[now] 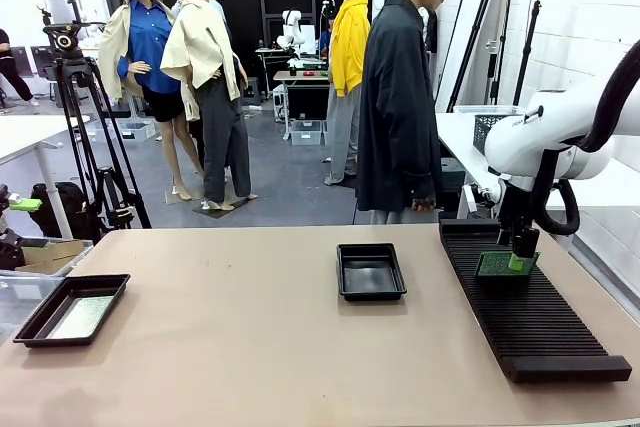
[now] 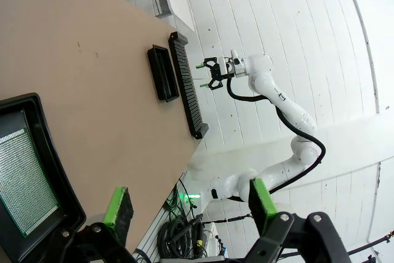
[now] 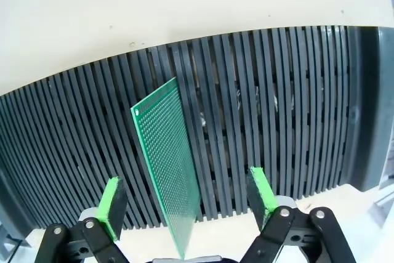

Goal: Inspect and transfer BCBs to ESD trays.
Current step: Pick up the Blank PCB from the PCB Rack and place it in the right ESD tray.

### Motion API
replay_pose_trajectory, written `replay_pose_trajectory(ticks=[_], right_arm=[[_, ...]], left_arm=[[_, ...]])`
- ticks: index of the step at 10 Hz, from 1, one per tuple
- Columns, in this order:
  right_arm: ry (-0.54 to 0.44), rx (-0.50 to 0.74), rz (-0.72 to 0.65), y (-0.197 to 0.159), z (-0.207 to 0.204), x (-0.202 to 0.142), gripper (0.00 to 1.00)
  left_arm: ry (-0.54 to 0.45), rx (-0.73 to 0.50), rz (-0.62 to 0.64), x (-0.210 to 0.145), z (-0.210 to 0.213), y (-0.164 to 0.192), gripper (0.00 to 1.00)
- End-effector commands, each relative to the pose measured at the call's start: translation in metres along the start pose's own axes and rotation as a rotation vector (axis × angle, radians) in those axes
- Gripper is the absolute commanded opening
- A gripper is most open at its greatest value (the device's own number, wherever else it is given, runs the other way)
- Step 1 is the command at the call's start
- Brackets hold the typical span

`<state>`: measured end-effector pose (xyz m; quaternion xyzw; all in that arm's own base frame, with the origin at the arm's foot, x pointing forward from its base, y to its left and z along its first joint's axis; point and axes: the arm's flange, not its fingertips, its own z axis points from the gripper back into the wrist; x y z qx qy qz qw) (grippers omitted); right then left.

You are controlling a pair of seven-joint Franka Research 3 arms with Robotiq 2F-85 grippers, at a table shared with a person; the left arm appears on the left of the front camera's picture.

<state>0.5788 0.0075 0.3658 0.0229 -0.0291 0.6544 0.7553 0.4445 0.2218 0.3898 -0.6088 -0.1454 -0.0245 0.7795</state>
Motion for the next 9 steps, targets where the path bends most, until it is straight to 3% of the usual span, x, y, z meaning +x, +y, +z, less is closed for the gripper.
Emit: replay_pose_trajectory(ticks=[1, 9], right_arm=[[0.028, -0.028, -0.005, -0.0027, -0.0043, 0.0011, 0.88], [0.027, -0.019, 0.009, -0.0112, -0.0055, -0.0019, 0.20]], left_arm=[[0.009, 0.015, -0.003, -0.0012, 0.0017, -0.0023, 1.00], [0.009, 0.015, -0.003, -0.0012, 0.0017, -0.0023, 1.00]])
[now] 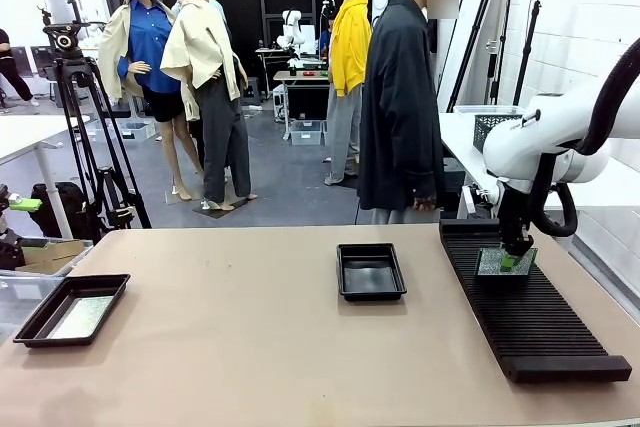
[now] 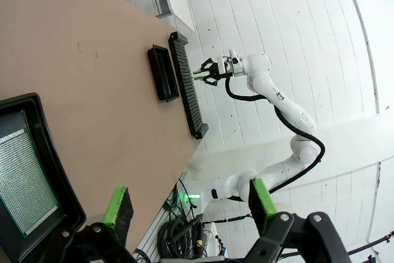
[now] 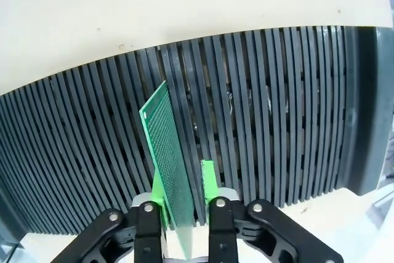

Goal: Inspect and transfer BCBs to ESD trays.
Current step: Pick up the Blank PCB from the PCB Rack and place it in the right ESD tray.

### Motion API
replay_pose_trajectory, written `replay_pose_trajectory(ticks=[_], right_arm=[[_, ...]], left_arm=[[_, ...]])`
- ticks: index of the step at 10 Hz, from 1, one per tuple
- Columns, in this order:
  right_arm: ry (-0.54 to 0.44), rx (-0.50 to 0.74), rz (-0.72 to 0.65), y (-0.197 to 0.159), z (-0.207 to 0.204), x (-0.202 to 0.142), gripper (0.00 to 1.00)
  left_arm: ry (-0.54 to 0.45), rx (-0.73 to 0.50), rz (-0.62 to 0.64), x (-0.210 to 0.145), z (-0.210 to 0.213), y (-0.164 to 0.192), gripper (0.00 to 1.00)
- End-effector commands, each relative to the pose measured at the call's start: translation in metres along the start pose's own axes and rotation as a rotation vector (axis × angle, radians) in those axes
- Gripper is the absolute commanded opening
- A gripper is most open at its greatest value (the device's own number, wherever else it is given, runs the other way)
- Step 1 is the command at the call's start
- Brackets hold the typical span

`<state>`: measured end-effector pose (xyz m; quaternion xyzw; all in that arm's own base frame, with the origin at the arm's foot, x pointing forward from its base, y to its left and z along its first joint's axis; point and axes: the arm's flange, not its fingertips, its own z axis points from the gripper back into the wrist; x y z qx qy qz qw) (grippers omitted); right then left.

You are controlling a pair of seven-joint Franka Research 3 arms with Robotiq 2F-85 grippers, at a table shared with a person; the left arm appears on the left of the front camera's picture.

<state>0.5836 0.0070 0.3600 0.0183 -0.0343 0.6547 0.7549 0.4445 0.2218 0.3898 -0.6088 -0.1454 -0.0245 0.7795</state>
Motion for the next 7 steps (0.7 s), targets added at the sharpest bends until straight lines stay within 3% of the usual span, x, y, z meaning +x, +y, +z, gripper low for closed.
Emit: replay_pose_trajectory(ticks=[1, 3, 7], right_arm=[[0.031, -0.003, 0.002, -0.0072, 0.0006, -0.0022, 0.11], [0.032, 0.007, -0.003, -0.0090, 0.0010, -0.0023, 0.00], [0.034, 0.025, -0.004, -0.0100, 0.0010, -0.0042, 0.00]], left_arm=[[0.009, 0.015, -0.003, -0.0012, 0.0017, -0.0023, 1.00], [0.009, 0.015, -0.003, -0.0012, 0.0017, -0.0023, 1.00], [0.009, 0.015, -0.003, -0.0012, 0.0017, -0.0023, 1.00]])
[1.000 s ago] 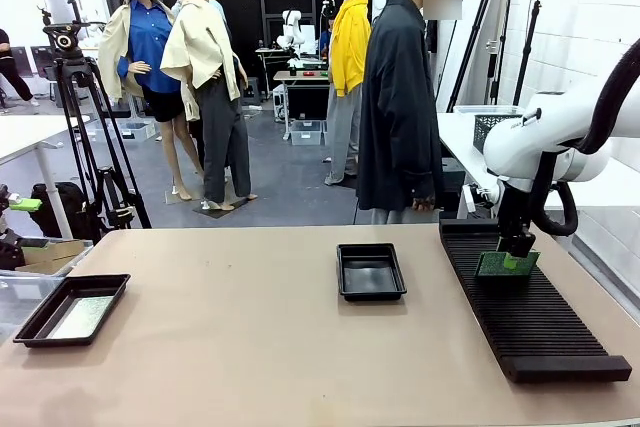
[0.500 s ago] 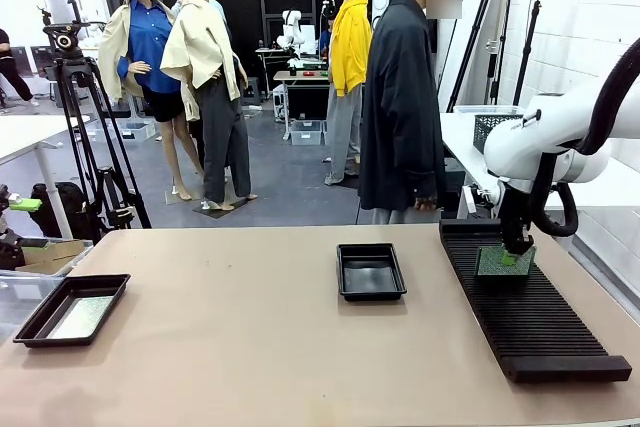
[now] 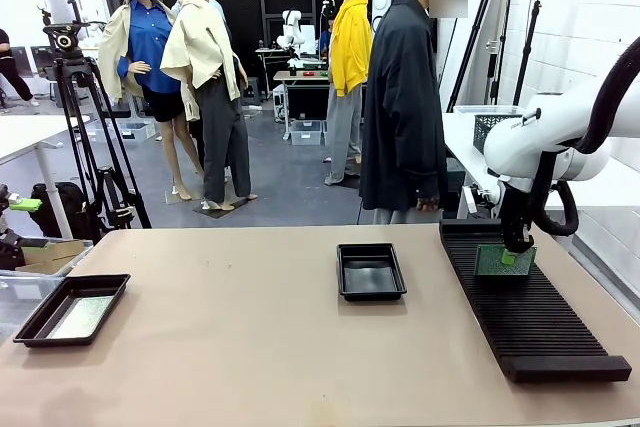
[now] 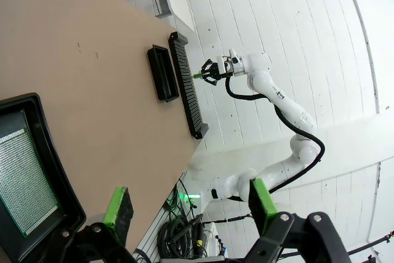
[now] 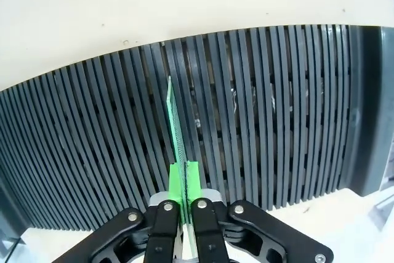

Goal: Inspect and transfer BCBs to ESD trays.
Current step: Pick up the Blank PCB from the PCB Rack and place it in the right ESD tray.

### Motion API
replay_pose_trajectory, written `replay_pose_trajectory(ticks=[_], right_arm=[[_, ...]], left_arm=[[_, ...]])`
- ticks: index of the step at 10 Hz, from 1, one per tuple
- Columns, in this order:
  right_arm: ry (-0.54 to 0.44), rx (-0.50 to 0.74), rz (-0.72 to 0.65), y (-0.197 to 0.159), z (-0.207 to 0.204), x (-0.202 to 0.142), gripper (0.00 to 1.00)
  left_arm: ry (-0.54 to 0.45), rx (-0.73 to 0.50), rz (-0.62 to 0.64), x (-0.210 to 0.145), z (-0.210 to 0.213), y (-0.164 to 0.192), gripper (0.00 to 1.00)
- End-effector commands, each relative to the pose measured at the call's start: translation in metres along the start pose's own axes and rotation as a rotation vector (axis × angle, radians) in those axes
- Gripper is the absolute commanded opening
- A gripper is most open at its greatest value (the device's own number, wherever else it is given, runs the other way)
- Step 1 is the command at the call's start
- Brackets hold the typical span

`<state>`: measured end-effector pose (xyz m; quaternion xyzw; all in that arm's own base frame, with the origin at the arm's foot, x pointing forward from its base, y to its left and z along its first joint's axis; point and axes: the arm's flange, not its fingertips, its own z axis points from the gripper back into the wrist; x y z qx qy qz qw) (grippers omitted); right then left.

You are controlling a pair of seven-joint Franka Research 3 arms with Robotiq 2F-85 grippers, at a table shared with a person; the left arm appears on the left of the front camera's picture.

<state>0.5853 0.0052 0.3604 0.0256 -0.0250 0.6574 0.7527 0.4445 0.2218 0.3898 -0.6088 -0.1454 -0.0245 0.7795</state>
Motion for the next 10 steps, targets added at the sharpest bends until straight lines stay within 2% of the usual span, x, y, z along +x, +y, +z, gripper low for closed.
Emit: replay_pose_trajectory(ticks=[1, 4, 10], right_arm=[[0.032, 0.010, -0.011, -0.008, 0.001, -0.003, 0.00], [0.020, 0.044, -0.005, -0.005, 0.023, -0.003, 0.00], [0.094, -0.038, 0.024, 0.011, 0.065, 0.021, 0.00]], left_arm=[[0.009, 0.015, -0.003, -0.001, 0.002, -0.002, 1.00], [0.009, 0.015, -0.003, -0.001, 0.002, -0.002, 1.00], [0.009, 0.015, -0.003, -0.001, 0.002, -0.002, 1.00]])
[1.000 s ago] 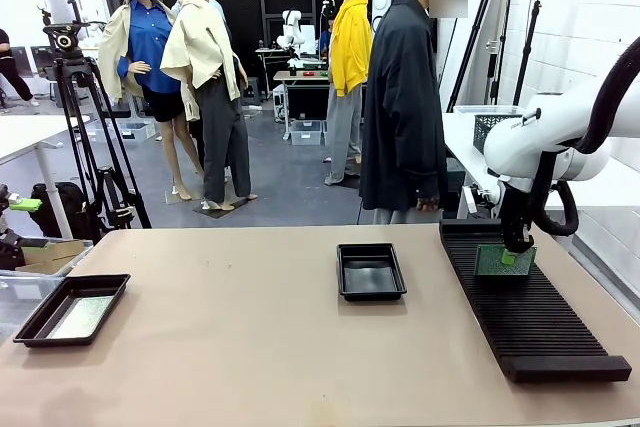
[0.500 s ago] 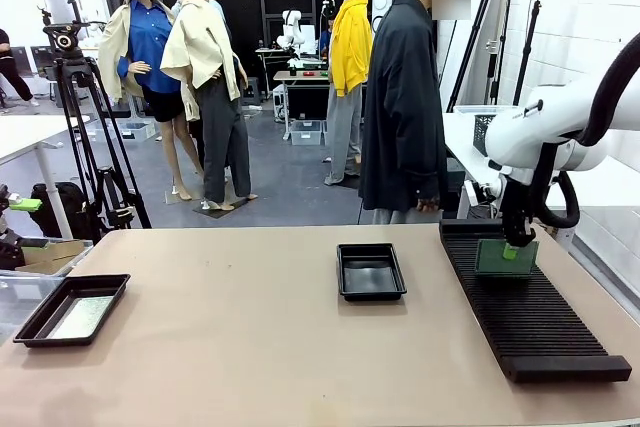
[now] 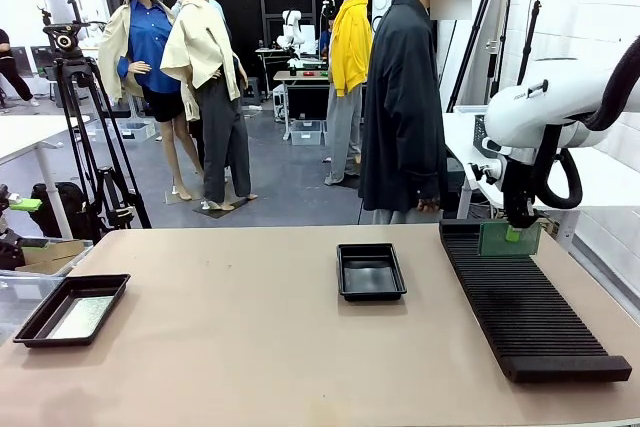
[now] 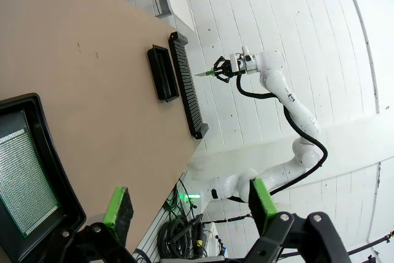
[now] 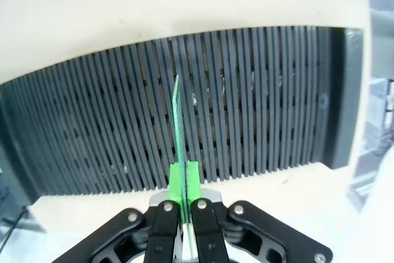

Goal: Inspect and transfer BCBs to ESD trays.
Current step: Pick up the Blank PCB from the PCB Rack and place it in the right ESD tray.

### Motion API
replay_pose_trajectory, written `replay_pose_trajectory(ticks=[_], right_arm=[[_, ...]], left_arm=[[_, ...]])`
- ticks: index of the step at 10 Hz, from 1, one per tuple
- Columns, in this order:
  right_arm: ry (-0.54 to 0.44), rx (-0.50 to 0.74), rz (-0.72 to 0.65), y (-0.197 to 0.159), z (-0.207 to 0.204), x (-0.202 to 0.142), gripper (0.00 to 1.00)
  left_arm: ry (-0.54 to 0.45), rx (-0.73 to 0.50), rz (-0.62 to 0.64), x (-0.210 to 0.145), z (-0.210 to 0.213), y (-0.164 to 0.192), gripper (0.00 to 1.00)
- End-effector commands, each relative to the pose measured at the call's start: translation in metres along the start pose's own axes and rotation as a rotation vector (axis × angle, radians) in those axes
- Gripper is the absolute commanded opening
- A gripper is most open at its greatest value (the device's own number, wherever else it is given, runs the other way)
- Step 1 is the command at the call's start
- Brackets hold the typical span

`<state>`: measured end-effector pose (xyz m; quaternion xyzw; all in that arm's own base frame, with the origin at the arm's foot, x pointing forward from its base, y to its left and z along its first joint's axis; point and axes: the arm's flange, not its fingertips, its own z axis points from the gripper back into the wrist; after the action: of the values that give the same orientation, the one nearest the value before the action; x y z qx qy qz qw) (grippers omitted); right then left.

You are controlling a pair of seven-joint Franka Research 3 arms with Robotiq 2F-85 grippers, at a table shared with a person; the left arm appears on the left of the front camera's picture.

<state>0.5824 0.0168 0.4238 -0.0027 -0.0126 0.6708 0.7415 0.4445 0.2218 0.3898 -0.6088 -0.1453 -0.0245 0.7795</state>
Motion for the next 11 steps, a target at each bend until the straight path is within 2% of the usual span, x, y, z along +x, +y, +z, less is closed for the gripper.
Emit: replay_pose_trajectory(ticks=[1, 5, 7, 8, 10, 11], right_arm=[[0.046, -0.029, -0.008, 0.009, 0.011, 0.009, 0.00], [0.039, -0.024, -0.034, 0.012, 0.032, 0.023, 0.00], [0.006, -0.012, -0.077, 0.017, 0.034, 0.027, 0.00], [-0.041, -0.005, -0.157, 0.021, 0.036, 0.031, 0.00], [-0.149, -0.021, -0.479, 0.029, 0.040, 0.048, 0.00], [-0.187, -0.003, -0.598, 0.034, 0.042, 0.054, 0.00]], left_arm=[[0.009, 0.015, -0.003, -0.001, 0.002, -0.002, 1.00], [0.009, 0.015, -0.003, -0.001, 0.002, -0.002, 1.00], [0.009, 0.015, -0.003, -0.001, 0.002, -0.002, 1.00], [0.009, 0.015, -0.003, -0.001, 0.002, -0.002, 1.00], [0.009, 0.015, -0.003, -0.001, 0.002, -0.002, 1.00], [0.009, 0.015, -0.003, -0.001, 0.002, -0.002, 1.00]])
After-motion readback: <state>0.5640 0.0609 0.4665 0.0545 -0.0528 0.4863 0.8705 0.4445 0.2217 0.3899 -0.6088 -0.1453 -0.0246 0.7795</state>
